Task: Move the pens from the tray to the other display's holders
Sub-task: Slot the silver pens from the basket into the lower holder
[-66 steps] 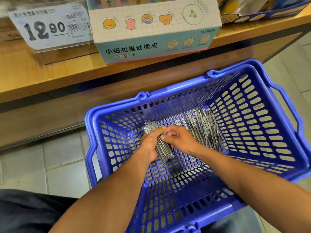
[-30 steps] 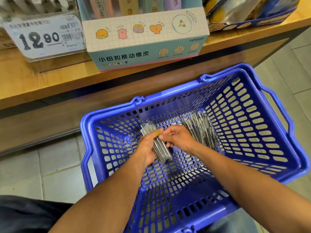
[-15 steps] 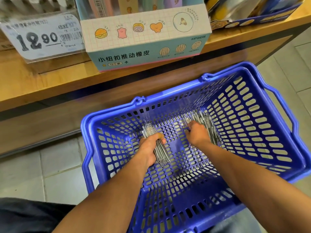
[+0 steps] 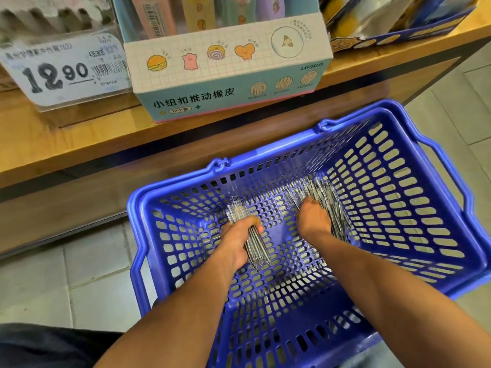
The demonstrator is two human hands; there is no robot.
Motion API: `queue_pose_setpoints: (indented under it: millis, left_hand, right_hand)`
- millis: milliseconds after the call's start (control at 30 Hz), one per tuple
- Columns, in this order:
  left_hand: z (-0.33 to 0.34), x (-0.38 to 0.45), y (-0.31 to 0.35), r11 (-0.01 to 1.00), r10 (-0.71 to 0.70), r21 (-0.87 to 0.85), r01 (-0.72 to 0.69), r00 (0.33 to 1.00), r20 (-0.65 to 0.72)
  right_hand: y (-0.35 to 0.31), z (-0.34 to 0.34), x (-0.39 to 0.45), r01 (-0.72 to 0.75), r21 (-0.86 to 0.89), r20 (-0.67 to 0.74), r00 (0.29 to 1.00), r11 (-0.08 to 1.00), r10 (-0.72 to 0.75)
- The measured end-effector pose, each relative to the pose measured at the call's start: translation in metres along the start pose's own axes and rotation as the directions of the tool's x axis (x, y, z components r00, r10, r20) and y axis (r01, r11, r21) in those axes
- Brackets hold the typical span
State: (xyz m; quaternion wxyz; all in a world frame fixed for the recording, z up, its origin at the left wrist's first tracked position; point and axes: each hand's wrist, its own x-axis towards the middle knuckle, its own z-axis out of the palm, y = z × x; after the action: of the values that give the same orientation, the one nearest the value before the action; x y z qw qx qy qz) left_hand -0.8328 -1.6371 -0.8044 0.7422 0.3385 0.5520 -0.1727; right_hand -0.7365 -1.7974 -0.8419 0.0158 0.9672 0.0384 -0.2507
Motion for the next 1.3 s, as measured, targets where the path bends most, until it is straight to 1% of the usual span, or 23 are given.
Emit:
queue_pose_setpoints:
  millis: [67,167,200,267,333,367,433,500,600,667,800,900,1100,1167,1267,1300]
  left_hand:
    - [0.001,-0.002,0.001,1.000,-0.002,0.009,0.002,1.000,-0.007]
    - [0.001,-0.003,0.000,1.000,-0.008,0.012,0.008,1.000,-0.011]
    - [0.001,-0.004,0.000,1.000,-0.010,0.014,0.010,1.000,-0.010]
    - [0.001,-0.004,0.001,1.000,-0.011,0.022,0.011,1.000,-0.006]
    - [0.001,-0.003,0.000,0.999,-0.009,0.034,0.009,1.000,-0.003]
    - [0.001,-0.003,0.000,0.999,-0.005,0.042,0.006,1.000,-0.002]
    - [0.001,-0.002,0.000,0.999,0.009,0.053,-0.009,1.000,-0.005]
    - [0.001,-0.003,0.000,0.999,0.014,0.048,-0.014,1.000,-0.002]
    - [0.002,-0.008,0.004,1.000,0.002,-0.006,-0.002,1.000,0.007]
    - [0.002,-0.009,0.005,1.000,-0.002,-0.007,0.002,1.000,0.010]
    - [0.002,-0.011,0.005,0.999,-0.012,0.045,0.014,0.999,-0.039]
    - [0.003,-0.011,0.005,1.000,-0.012,0.012,0.012,1.000,-0.022]
    - [0.001,-0.011,0.003,0.999,0.017,0.046,-0.016,1.000,-0.019]
    - [0.001,-0.013,0.004,0.999,0.028,0.043,-0.027,0.999,-0.028]
    - [0.001,-0.013,0.004,0.997,0.049,0.068,-0.045,0.997,-0.061]
    - [0.002,-0.014,0.003,0.995,0.049,0.092,-0.043,0.996,-0.073]
  right_hand:
    - [0.001,0.002,0.000,0.035,-0.061,0.000,0.999,0.998,-0.035]
    - [-0.001,0.002,0.000,0.039,-0.035,0.050,0.998,0.999,-0.037]
    - [-0.002,0.000,0.000,0.028,0.018,0.079,0.996,0.999,-0.030]
    - [-0.004,-0.003,0.002,0.037,0.230,0.178,0.981,0.972,-0.079]
    - [-0.007,-0.007,-0.001,0.050,0.475,0.289,0.934,0.879,-0.209]
    - [-0.010,-0.010,-0.005,0.039,0.568,0.337,0.900,0.822,-0.276]
    - [-0.018,-0.017,-0.015,0.008,0.686,0.404,0.827,0.727,-0.390]
    - [-0.025,-0.020,-0.023,0.010,0.744,0.410,0.783,0.668,-0.467]
    - [-0.032,-0.022,-0.033,0.043,0.763,0.395,0.759,0.645,-0.518]
    - [-0.031,-0.022,-0.036,0.034,0.779,0.381,0.767,0.626,-0.516]
    - [-0.028,-0.024,-0.037,-0.015,0.821,0.360,0.790,0.571,-0.497]
    - [-0.033,-0.027,-0.039,-0.017,0.840,0.353,0.775,0.542,-0.524]
    - [-0.035,-0.026,-0.043,-0.039,0.878,0.313,0.800,0.478,-0.511]
    - [-0.031,-0.028,-0.041,-0.046,0.875,0.326,0.792,0.482,-0.517]
    - [-0.023,-0.030,-0.034,-0.118,0.874,0.390,0.749,0.471,-0.535]
    - [-0.021,-0.029,-0.030,-0.115,0.865,0.393,0.762,0.489,-0.514]
